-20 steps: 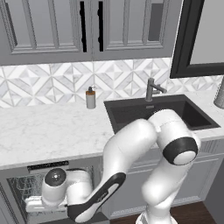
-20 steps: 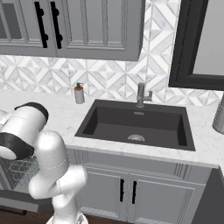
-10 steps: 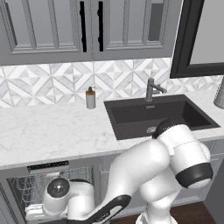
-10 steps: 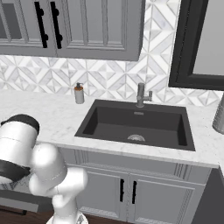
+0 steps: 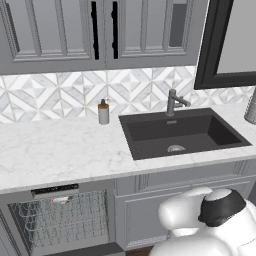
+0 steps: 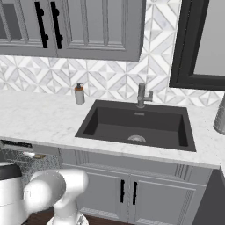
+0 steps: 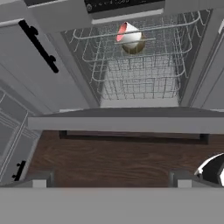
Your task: Pick up the cup and bowl from the counter, place them in the dishwasher, and close the dishwasher door.
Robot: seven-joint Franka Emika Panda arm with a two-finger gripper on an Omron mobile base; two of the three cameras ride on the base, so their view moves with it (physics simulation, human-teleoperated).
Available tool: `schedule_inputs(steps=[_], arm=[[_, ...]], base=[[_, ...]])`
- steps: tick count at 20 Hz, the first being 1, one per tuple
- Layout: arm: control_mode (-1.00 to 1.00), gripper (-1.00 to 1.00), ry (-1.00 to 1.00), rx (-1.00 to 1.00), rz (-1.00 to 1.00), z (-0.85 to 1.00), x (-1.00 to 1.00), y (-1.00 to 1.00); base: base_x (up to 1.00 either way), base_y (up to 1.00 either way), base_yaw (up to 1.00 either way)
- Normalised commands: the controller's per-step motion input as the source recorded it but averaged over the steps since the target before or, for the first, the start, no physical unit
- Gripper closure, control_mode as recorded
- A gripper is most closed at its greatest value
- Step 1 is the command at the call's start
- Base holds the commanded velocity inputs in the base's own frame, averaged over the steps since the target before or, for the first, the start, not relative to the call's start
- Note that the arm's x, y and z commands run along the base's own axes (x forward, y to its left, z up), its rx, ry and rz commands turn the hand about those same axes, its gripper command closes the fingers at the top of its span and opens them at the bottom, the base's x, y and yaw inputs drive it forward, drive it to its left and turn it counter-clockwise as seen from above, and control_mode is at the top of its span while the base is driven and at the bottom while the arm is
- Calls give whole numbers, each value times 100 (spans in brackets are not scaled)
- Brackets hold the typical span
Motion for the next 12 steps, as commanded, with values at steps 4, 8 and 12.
schedule_inputs(steps=[4,8,12], arm=[[-100,-100,-5,-2,0,-14,-34,1],[-100,-100,-5,-10,-9,-53,-8,-2],[-100,-100,-14,-22,-43,-100,-2,-4]], base=[[0,0,0],[0,0,0],[0,0,0]])
